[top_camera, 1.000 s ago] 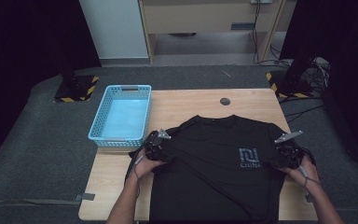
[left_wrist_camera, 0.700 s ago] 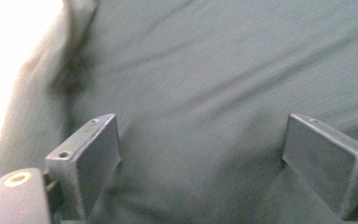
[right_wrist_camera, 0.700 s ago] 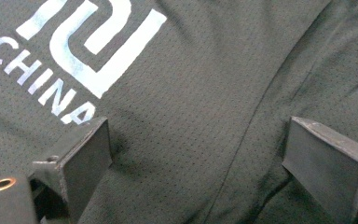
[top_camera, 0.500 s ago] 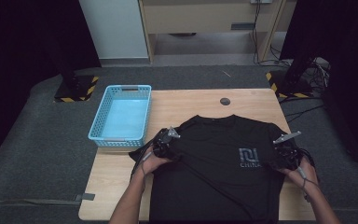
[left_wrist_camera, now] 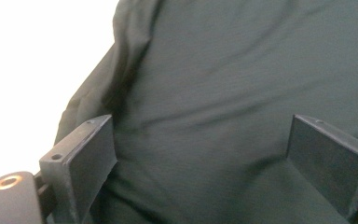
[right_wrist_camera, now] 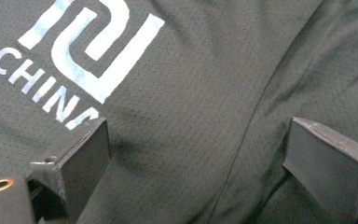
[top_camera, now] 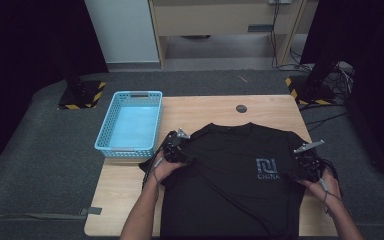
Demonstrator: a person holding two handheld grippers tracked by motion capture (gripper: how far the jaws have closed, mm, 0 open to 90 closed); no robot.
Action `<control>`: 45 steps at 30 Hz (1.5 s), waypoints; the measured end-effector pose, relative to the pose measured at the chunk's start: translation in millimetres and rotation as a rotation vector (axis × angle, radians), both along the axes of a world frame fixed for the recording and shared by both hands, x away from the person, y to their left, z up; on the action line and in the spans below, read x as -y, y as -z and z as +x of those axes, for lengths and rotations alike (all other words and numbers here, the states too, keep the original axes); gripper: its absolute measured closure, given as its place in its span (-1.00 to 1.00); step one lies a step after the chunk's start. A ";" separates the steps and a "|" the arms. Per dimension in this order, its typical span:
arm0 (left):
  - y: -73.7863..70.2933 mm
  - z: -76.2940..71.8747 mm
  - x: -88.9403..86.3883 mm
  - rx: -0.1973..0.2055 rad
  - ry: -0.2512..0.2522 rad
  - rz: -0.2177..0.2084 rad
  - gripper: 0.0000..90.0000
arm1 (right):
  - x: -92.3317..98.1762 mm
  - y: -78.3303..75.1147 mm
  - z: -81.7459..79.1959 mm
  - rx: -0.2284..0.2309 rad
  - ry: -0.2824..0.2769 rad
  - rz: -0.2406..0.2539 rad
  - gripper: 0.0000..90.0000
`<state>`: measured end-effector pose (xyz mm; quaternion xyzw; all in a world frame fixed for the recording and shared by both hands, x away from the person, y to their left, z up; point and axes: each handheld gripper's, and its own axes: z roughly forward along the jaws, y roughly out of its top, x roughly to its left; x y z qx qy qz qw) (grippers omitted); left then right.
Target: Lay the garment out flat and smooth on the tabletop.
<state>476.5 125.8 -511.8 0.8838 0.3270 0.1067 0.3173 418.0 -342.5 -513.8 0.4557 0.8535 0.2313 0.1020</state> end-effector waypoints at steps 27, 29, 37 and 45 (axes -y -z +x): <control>14.5 -77.1 -26.6 -0.014 -0.183 -0.005 -0.90 | -23.7 7.8 -20.1 0.057 0.162 0.005 -0.94; 15.5 -76.2 -24.4 -0.004 -0.183 0.009 -0.92 | -22.9 8.1 -18.6 0.057 0.154 0.002 -0.95; 17.4 -66.1 -21.6 0.002 -0.201 0.012 -1.00 | -18.0 7.1 -6.0 0.028 0.111 -0.011 -0.99; 17.9 -56.0 -18.4 0.005 -0.192 0.008 -1.00 | -11.7 7.7 5.3 0.035 0.103 -0.006 -0.99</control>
